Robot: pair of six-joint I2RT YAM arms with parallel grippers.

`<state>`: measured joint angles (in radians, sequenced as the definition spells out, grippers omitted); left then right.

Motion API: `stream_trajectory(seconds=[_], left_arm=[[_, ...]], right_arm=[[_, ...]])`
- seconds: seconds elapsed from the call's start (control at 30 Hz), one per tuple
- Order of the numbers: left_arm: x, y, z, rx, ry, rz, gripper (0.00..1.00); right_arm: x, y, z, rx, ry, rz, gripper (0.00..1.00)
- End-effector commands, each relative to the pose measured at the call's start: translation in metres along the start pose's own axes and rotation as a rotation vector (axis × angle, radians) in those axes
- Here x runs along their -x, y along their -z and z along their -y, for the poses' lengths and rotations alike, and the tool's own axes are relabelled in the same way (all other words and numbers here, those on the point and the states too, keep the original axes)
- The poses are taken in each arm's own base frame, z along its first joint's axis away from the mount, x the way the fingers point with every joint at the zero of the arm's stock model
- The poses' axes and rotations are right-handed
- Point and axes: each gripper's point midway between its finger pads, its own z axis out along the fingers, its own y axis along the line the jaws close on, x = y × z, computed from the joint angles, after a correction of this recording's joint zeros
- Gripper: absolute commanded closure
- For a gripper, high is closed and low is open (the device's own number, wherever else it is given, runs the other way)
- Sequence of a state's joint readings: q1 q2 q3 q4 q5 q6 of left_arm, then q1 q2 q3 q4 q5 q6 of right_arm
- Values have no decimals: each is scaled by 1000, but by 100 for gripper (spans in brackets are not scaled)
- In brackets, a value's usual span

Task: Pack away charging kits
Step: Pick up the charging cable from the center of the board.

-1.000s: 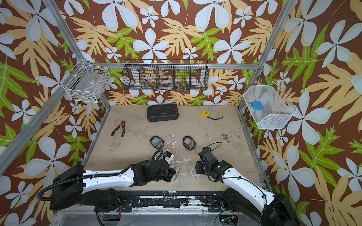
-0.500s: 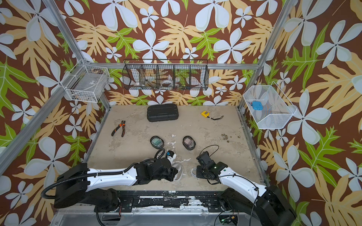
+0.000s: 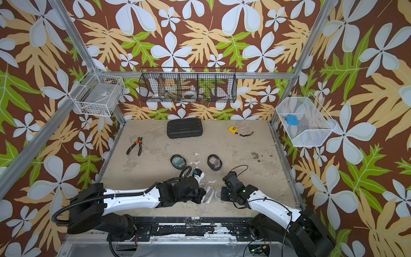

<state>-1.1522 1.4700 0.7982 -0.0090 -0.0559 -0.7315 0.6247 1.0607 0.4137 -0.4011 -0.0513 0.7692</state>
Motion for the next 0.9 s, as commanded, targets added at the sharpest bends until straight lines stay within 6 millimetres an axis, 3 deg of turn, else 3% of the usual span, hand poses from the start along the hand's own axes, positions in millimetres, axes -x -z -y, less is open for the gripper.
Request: stream_trajectory(seconds=[0.0, 0.33, 0.7, 0.87], left_arm=[[5, 1, 0, 13, 5, 6, 100], [14, -9, -4, 86, 21, 2, 100], [21, -21, -2, 121, 49, 1, 100], [22, -21, 1, 100, 53, 8, 100]], right_arm=[[-3, 9, 10, -57, 31, -12, 100], [39, 66, -28, 42, 97, 98, 100], [24, 52, -50, 180, 109, 23, 100], [16, 38, -47, 165, 141, -20, 100]])
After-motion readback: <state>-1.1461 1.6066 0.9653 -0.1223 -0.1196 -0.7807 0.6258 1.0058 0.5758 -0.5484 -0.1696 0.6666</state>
